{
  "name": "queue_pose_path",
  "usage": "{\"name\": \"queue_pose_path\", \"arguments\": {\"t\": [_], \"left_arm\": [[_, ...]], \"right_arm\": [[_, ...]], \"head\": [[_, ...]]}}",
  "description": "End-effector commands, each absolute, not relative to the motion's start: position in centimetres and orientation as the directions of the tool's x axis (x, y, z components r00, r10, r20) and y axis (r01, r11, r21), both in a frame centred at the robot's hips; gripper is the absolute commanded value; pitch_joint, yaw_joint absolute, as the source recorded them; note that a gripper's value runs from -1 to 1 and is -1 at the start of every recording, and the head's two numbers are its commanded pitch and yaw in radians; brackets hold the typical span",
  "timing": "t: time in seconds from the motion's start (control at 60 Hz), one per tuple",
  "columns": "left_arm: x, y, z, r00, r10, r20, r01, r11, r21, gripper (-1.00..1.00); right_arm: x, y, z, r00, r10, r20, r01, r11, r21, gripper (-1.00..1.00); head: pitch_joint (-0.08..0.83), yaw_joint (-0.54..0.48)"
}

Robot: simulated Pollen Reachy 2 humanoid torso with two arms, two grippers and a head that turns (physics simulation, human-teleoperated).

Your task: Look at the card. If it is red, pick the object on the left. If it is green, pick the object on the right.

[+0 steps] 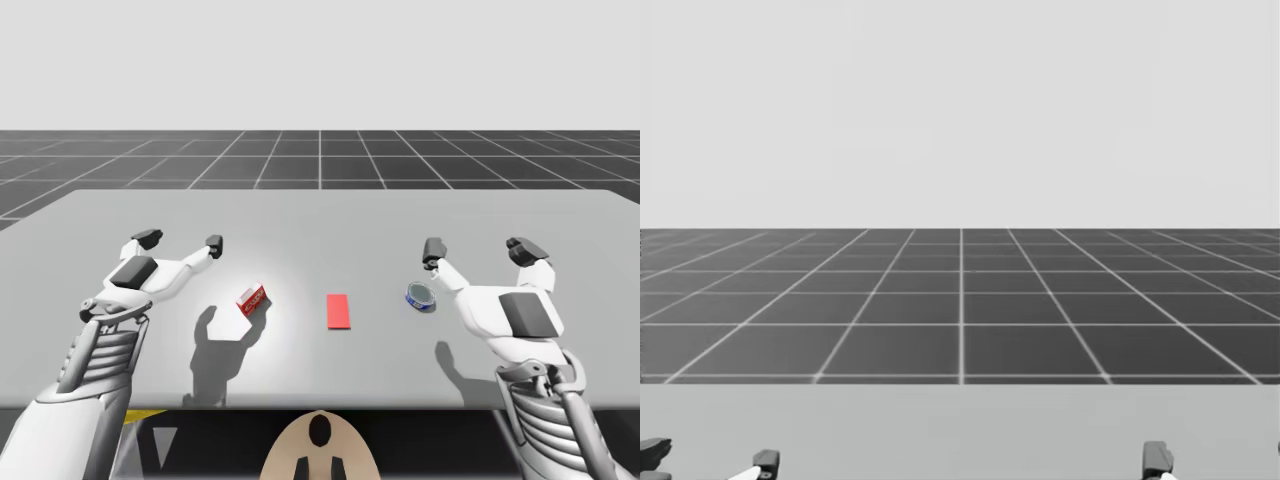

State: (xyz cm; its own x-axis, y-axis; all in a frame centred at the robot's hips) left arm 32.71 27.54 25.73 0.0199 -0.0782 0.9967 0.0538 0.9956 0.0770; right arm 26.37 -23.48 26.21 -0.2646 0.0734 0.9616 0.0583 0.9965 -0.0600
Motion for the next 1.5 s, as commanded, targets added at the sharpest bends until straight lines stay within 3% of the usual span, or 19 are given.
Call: {"name": "queue_pose_path", "arguments": {"t": [0.017, 0.117, 0.167, 0.667, 0.9, 1.033, 1.3, 1.5], "left_arm": [[32.73, 27.51, 25.71, 0.017, -0.087, 0.996, 0.051, 0.995, 0.086, -1.0], [32.78, 27.54, 25.7, 0.018, -0.088, 0.996, 0.049, 0.995, 0.087, -1.0], [32.78, 27.52, 25.71, 0.018, -0.088, 0.996, 0.048, 0.995, 0.087, -1.0], [32.95, 27.62, 25.55, 0.021, -0.109, 0.994, 0.044, 0.993, 0.108, -1.0], [32.98, 27.6, 25.61, 0.022, -0.113, 0.993, 0.046, 0.993, 0.111, -1.0], [33.04, 27.57, 25.57, 0.024, -0.113, 0.993, 0.045, 0.993, 0.112, -1.0], [33.06, 27.49, 25.58, 0.026, -0.113, 0.993, 0.041, 0.993, 0.112, -1.0], [33.08, 27.46, 25.52, 0.03, -0.112, 0.993, 0.042, 0.993, 0.11, -1.0]], "right_arm": [[26.11, -23.11, 26.16, -0.265, 0.04, 0.964, 0.081, 0.997, -0.019, -1.0], [26.08, -22.96, 26.3, -0.275, 0.051, 0.96, 0.066, 0.997, -0.034, -1.0], [26.07, -22.92, 26.34, -0.249, 0.05, 0.967, 0.045, 0.998, -0.04, -1.0], [26.25, -22.88, 26.16, -0.248, 0.076, 0.966, 0.051, 0.997, -0.065, -1.0], [26.34, -22.94, 26.16, -0.247, 0.08, 0.966, 0.054, 0.996, -0.068, -1.0], [26.32, -22.95, 26.22, -0.252, 0.087, 0.964, 0.057, 0.996, -0.075, -1.0], [26.33, -22.96, 26.21, -0.253, 0.093, 0.963, 0.057, 0.995, -0.081, -1.0], [26.31, -22.95, 26.26, -0.253, 0.09, 0.963, 0.055, 0.995, -0.079, -1.0]], "head": [[-0.001, 0.01], [0.024, 0.01], [0.057, 0.01], [0.547, -0.03], [0.699, -0.06], [0.745, -0.07], [0.731, -0.05], [0.716, 0.08]]}}
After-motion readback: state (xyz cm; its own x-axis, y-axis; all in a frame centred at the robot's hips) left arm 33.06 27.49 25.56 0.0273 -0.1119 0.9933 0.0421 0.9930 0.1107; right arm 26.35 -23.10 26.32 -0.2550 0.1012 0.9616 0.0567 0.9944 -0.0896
